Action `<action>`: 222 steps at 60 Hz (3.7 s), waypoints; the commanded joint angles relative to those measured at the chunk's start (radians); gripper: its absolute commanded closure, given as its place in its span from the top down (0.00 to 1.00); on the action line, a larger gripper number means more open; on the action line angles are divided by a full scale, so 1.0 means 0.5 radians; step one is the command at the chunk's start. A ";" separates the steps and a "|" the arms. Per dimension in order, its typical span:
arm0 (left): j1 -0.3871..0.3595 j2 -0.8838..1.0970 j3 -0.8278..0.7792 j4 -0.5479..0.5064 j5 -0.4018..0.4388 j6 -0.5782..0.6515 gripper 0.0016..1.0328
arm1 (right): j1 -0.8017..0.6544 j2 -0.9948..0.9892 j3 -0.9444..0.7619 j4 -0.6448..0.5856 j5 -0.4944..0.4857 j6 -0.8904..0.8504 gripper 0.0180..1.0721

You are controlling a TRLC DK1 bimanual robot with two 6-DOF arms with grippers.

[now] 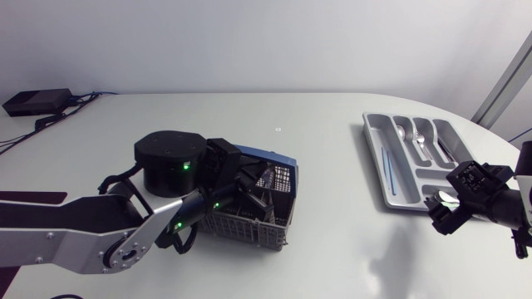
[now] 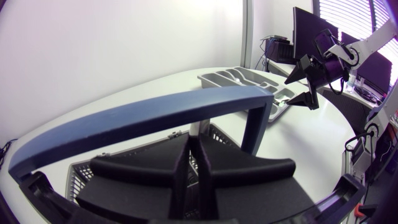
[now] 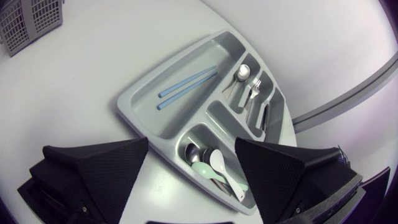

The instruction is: Unload the cutlery basket into the drawer organizer.

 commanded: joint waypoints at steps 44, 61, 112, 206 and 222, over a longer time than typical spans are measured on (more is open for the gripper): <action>0.131 -0.772 -0.005 -1.415 0.230 0.446 0.68 | 0.849 -0.331 0.228 -0.494 0.189 0.593 0.95; 0.220 -1.030 -0.208 -1.789 0.264 0.652 0.41 | 1.487 -0.012 0.547 -0.512 0.204 1.062 0.86; 0.766 -0.441 -0.318 -0.995 0.383 0.913 0.11 | 1.720 0.491 1.044 -0.800 -0.538 1.385 0.14; 0.631 -0.968 0.133 -1.786 0.589 0.808 0.66 | 1.901 0.571 1.047 -0.546 -0.431 1.133 0.59; 0.607 -1.017 0.108 -1.789 0.592 0.781 0.67 | 1.908 0.721 1.099 -0.530 -0.572 1.204 0.14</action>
